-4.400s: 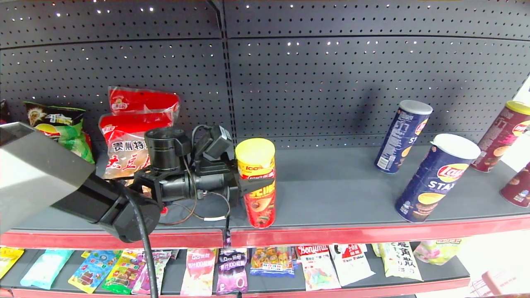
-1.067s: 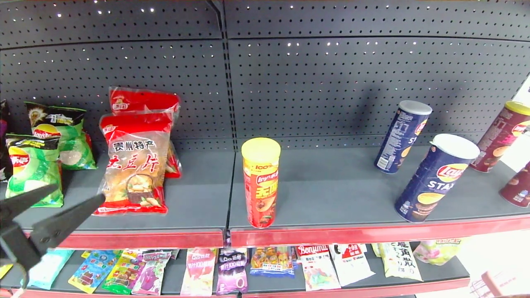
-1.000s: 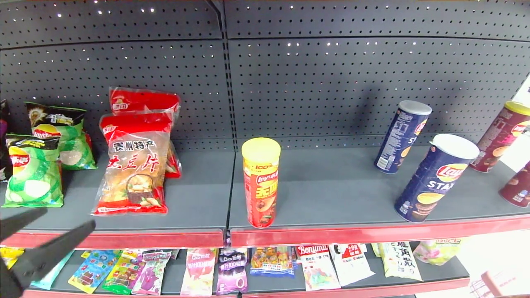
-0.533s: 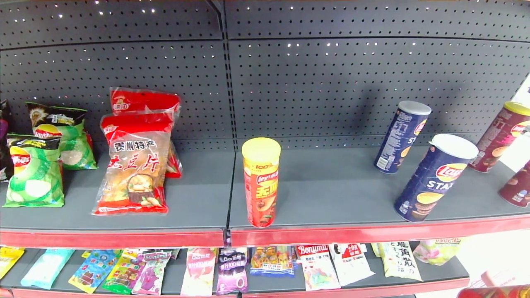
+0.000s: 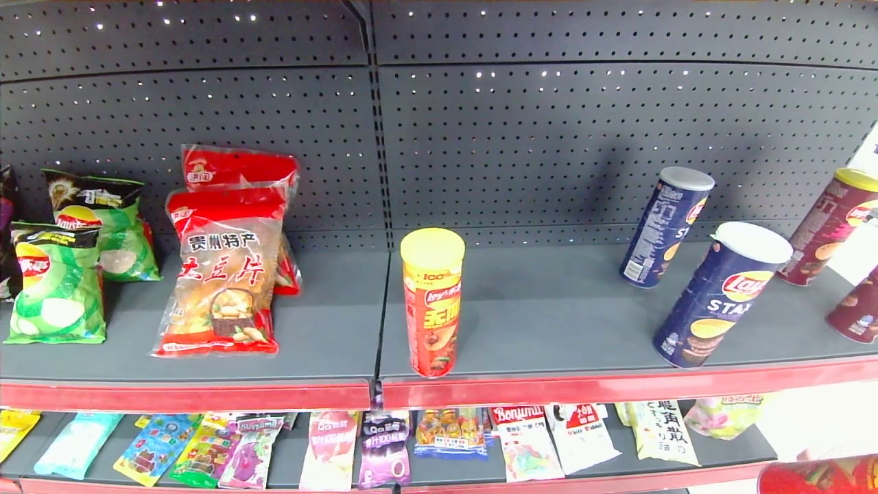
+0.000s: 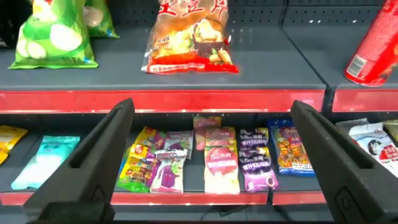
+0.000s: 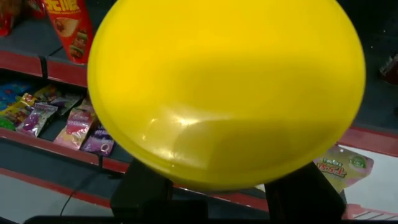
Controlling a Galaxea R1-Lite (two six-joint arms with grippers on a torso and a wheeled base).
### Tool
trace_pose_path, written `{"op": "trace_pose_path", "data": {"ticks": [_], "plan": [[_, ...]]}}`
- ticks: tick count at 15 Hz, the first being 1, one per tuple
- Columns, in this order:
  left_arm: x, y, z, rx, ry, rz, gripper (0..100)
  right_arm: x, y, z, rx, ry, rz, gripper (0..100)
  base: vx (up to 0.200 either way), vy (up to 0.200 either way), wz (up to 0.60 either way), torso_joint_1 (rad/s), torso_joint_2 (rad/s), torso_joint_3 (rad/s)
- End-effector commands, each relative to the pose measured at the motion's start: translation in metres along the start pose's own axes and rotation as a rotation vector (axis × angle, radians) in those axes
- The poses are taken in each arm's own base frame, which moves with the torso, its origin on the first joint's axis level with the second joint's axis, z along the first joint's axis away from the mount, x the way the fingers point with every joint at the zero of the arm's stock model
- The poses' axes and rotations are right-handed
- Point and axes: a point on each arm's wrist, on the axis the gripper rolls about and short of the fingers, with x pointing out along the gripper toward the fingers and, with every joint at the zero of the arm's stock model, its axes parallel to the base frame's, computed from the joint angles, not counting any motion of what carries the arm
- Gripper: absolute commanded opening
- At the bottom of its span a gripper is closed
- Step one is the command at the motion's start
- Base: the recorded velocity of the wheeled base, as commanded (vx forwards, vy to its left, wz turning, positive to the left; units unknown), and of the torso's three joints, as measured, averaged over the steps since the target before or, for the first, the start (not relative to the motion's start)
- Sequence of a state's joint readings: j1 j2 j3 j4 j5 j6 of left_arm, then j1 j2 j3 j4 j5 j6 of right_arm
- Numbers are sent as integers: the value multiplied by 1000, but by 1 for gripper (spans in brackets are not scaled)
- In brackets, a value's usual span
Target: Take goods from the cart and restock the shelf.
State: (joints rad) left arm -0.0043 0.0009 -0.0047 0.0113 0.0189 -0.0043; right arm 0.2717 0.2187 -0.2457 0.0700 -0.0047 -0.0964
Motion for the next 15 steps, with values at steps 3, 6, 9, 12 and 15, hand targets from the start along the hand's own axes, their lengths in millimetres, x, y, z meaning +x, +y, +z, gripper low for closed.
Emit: {"op": "trace_pose_path", "data": {"ticks": [3,6,9,12,15], "plan": [[0,0,-1,3,3,-2,100,39,-4,74,3,54,159,0,0,0,0,0,0,0],[0,0,-1,3,3,-2,100,76,-4,106,8,102,273,0,0,0,0,0,0,0],[0,0,-1,3,3,-1,100,114,6,115,-3,172,377,0,0,0,0,0,0,0],[0,0,-1,3,3,-2,100,176,25,118,-13,223,453,0,0,0,0,0,0,0],[0,0,-1,3,3,-2,100,252,42,121,-20,200,459,0,0,0,0,0,0,0]]}}
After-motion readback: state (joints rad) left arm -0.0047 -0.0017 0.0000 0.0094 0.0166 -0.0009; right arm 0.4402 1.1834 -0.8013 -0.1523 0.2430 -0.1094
